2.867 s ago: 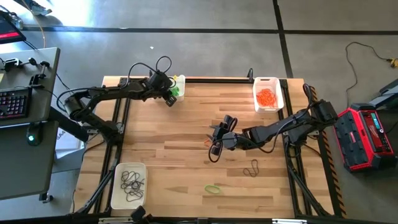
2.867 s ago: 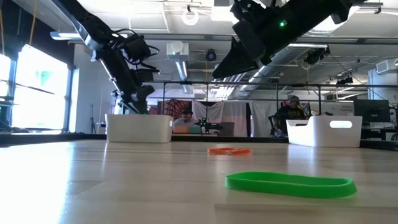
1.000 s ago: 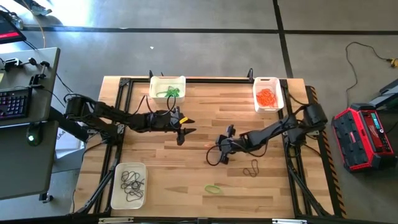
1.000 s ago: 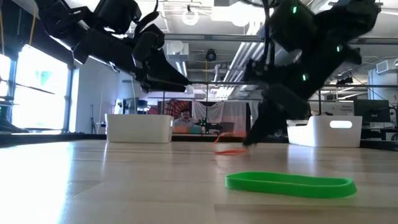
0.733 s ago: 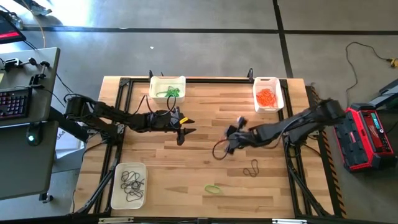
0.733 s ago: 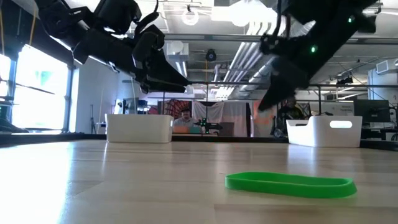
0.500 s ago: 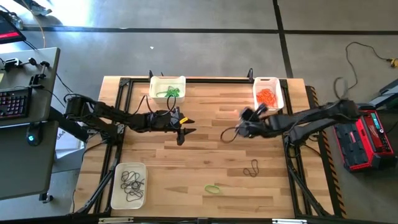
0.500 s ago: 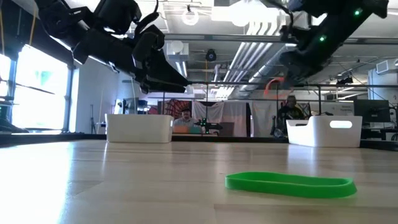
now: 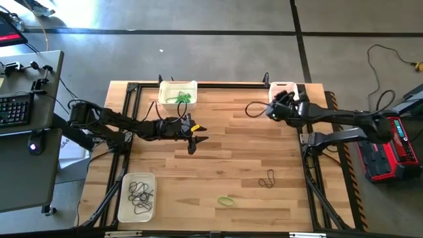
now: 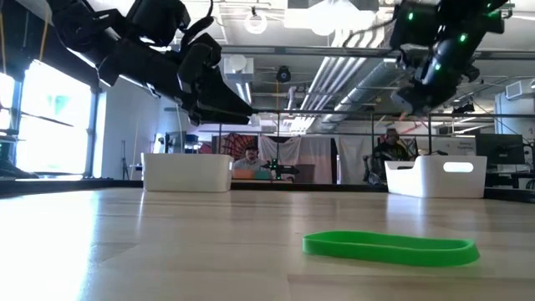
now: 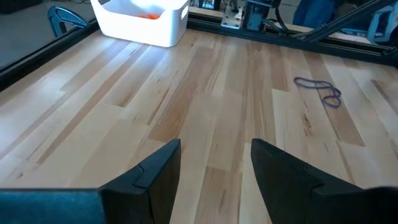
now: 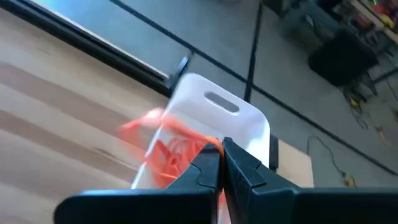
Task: Sort rubber bands into baskets
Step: Put the orange rubber band into the top right white bin, then put the purple rubber band into the bottom left white bin
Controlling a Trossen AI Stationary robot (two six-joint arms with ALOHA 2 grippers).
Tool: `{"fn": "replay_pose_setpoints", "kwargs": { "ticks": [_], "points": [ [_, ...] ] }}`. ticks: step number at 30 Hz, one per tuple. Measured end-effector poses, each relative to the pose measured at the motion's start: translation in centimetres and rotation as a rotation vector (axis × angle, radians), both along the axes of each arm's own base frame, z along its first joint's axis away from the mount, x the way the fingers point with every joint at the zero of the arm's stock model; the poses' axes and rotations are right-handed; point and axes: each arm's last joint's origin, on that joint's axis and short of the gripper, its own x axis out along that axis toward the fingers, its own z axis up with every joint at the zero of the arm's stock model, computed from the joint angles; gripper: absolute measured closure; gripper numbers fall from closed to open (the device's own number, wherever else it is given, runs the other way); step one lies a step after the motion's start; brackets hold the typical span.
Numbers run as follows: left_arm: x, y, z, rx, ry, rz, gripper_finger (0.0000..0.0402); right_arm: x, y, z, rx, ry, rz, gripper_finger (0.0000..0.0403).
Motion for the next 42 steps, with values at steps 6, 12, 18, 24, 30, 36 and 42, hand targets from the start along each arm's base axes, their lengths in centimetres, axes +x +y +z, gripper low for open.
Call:
{"fn": "replay_pose_setpoints", "kwargs": {
  "ticks": [6, 12, 18, 24, 30, 36, 42],
  "points": [
    [0.0, -0.1, 0.0, 0.011, 0.002, -0.010, 0.0214, -1.9, -1.8, -3.0, 0.037, 0.056, -0.136, 0.0403],
    [0.1, -0.9, 0.0, 0.040, 0.006, -0.073, 0.0214, -3.3, -2.9, -5.4, 0.089, 0.024, -0.211, 0.0403],
    [0.4, -2.8, 0.3, 0.055, 0.010, -0.174, 0.0214, -2.9, -3.4, -4.8, 0.105, 0.040, -0.165, 0.0370],
    [1.1, -4.4, 1.4, 0.073, 0.049, -0.228, 0.0214, -2.1, -3.8, -2.2, 0.115, 0.044, -0.103, 0.0276],
    [1.4, -4.8, 1.8, 0.105, 0.061, -0.217, 0.0214, -1.7, -3.8, 0.6, 0.127, 0.059, -0.074, 0.0202],
    [1.3, -4.7, 1.6, 0.121, 0.082, -0.215, 0.0214, 0.3, -1.4, 1.7, 0.374, -0.063, 0.278, 0.0192],
    [1.2, -4.6, 1.3, 0.130, 0.114, -0.217, 0.0214, 2.2, 3.9, 1.5, 0.539, -0.075, 0.624, 0.0198]
  ]
}}
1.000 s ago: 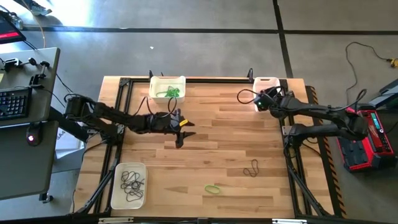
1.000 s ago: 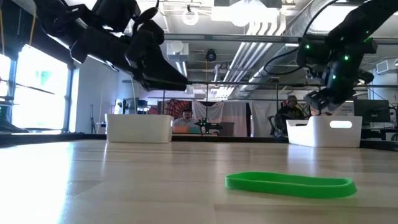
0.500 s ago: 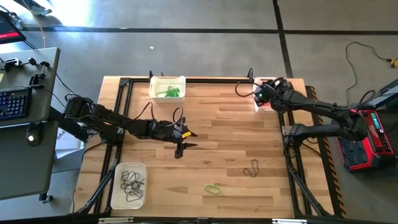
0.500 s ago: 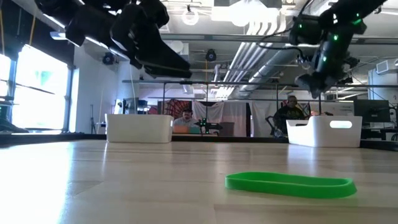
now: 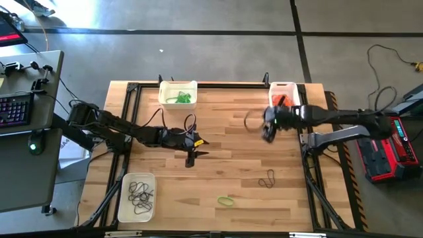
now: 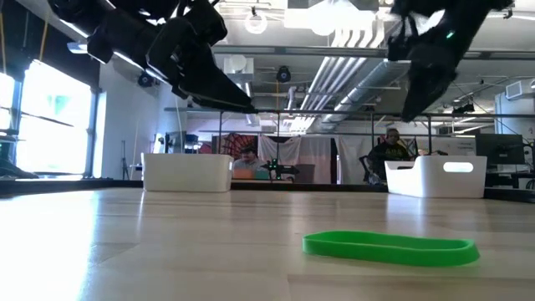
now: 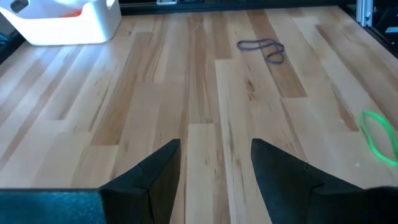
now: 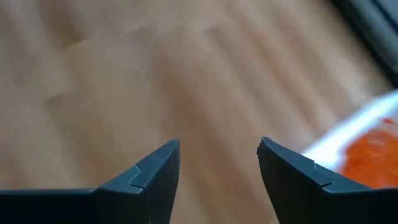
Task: Sort rubber bands into baskets
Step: Put the purple rubber band into the bottom left white bin
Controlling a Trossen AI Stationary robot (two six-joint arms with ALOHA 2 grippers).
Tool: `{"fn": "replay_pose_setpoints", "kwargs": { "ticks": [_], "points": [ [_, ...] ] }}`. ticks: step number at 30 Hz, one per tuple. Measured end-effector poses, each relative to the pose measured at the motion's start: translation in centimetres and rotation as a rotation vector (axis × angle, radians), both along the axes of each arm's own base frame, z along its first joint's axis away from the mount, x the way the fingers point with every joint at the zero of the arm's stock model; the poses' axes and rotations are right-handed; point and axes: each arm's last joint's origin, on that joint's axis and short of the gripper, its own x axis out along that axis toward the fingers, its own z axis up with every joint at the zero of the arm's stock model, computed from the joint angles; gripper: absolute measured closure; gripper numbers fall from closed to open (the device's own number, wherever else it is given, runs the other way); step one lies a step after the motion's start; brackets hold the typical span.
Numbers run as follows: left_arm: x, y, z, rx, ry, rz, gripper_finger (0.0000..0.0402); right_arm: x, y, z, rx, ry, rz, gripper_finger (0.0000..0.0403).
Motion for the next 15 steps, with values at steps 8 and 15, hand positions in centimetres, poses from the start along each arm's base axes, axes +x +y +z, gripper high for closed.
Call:
{"fn": "replay_pose_setpoints", "kwargs": {
  "ticks": [8, 15],
  "points": [
    [0.0, 0.0, 0.0, 0.002, 0.006, -0.001, 0.0214, -0.2, 7.7, -1.2, 0.132, 0.086, 0.203, 0.0199],
    [0.0, 0.0, 0.0, -0.004, 0.004, 0.002, 0.0214, 0.2, 13.2, -4.3, 0.219, 0.243, 0.260, 0.0199]
  ]
}}
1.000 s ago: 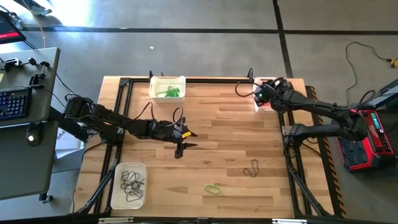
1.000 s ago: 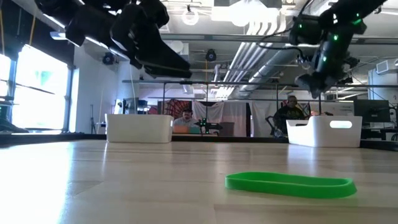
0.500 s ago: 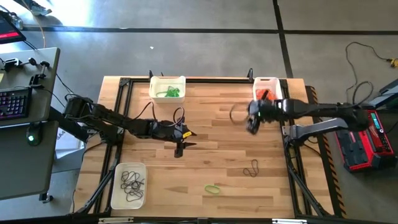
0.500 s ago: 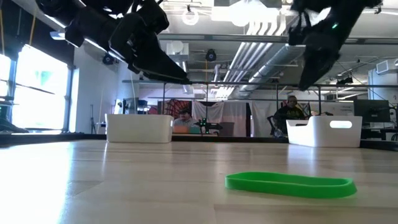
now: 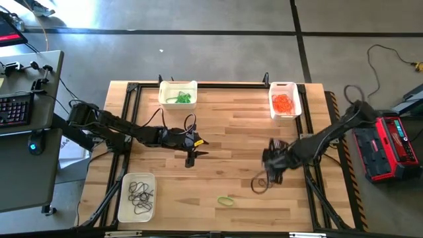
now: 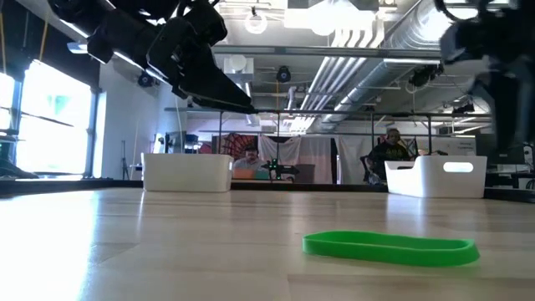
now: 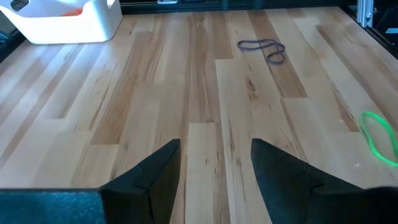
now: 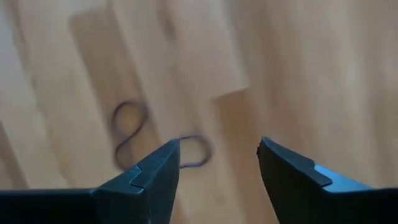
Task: Sort rubber bands into baskets
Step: Put the purple rubber band into the bottom left white bin
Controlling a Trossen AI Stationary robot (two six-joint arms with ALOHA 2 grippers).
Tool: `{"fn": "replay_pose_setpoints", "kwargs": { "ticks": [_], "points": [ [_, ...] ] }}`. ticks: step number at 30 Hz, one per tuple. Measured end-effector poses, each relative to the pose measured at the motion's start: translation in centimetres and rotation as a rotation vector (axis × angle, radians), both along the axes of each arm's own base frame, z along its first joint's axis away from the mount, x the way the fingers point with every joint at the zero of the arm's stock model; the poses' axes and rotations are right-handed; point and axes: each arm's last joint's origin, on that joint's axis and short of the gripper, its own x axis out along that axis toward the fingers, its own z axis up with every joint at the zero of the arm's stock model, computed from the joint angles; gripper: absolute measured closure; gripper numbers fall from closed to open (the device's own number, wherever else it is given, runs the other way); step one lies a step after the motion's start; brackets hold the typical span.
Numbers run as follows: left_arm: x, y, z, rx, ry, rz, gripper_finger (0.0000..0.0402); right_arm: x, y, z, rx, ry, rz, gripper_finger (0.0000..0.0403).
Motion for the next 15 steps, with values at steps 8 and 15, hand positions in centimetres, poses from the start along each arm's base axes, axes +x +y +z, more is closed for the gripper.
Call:
{"fn": "replay_pose_setpoints", "kwargs": {
  "ticks": [8, 15],
  "points": [
    [0.0, 0.0, 0.0, 0.029, 0.001, -0.016, 0.0214, 0.7, 5.5, -4.0, 0.055, 0.047, 0.143, 0.0199],
    [0.0, 0.0, 0.0, 0.029, 0.001, -0.016, 0.0214, 0.9, 7.2, -7.0, 0.039, 0.146, 0.161, 0.0206]
  ]
}}
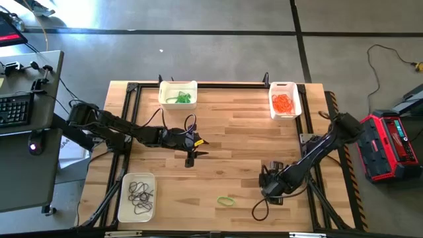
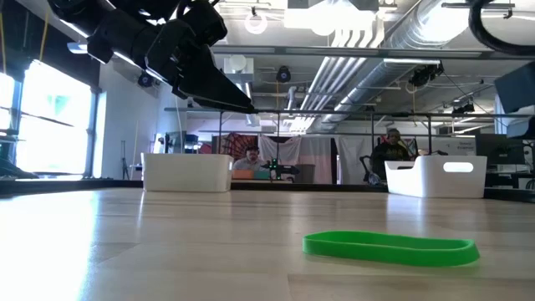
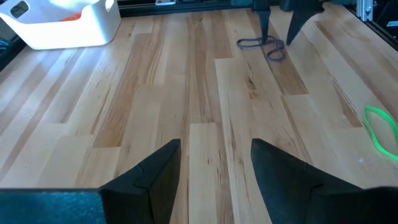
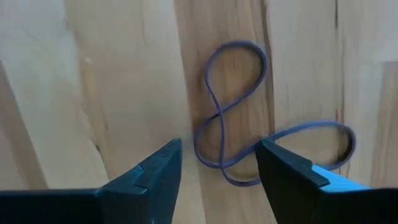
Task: Sort rubber bands into baskets
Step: Put the purple rubber band into the bottom left white bin
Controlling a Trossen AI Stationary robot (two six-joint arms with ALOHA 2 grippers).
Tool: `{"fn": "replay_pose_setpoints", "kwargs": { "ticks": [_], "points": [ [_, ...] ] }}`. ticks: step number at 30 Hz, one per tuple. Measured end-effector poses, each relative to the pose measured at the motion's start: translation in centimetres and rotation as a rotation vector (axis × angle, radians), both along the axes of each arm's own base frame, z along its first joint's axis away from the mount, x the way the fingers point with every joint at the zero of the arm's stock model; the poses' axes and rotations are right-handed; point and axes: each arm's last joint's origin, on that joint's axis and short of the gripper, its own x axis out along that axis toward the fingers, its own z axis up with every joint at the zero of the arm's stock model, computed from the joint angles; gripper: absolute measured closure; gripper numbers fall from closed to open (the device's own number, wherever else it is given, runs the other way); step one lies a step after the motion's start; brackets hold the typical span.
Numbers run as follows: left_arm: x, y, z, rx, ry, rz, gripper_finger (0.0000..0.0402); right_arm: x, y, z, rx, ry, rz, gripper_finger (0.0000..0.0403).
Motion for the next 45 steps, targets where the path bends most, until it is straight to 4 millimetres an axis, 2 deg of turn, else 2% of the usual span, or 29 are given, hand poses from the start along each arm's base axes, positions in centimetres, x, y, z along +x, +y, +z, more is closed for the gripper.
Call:
{"fn": "replay_pose_setpoints", "kwargs": {
  "ticks": [3, 8, 9, 13, 20, 24, 31, 37, 45],
  "points": [
    [0.0, 0.0, 0.0, 0.000, 0.000, 0.000, 0.0214, 0.3, 0.3, -0.2, 0.004, 0.013, 0.028, 0.0242],
    [0.1, 0.2, 0.2, 0.023, -0.026, 0.071, 0.0214, 1.4, 0.3, 0.6, 0.020, -0.021, 0.094, 0.0373],
    [0.1, 0.2, 0.3, 0.020, -0.034, 0.081, 0.0214, 1.8, 0.4, 0.9, 0.019, -0.043, 0.113, 0.0387],
    [0.2, 0.2, 0.4, 0.011, -0.050, 0.078, 0.0214, 3.2, -0.2, 1.9, -0.020, -0.112, 0.164, 0.0388],
    [0.3, -0.5, 0.8, -0.018, -0.097, 0.026, 0.0211, 7.1, -2.4, 3.9, -0.191, -0.312, 0.249, 0.0399],
    [0.3, -1.2, 1.0, 0.026, -0.113, -0.008, 0.0201, 9.4, -4.3, 5.5, -0.322, -0.413, 0.279, 0.0400],
    [0.3, -1.5, 1.2, 0.058, -0.140, -0.009, 0.0176, 13.0, -6.7, 8.8, -0.406, -0.587, 0.346, 0.0402],
    [0.3, -1.5, 1.2, 0.075, -0.137, 0.019, 0.0166, 14.1, -7.9, 10.0, -0.419, -0.633, 0.384, 0.0402],
    [0.3, -1.9, 1.2, 0.033, -0.131, -0.096, 0.0176, 14.4, -8.2, 10.2, -0.424, -0.658, 0.374, 0.0403]
  ]
}}
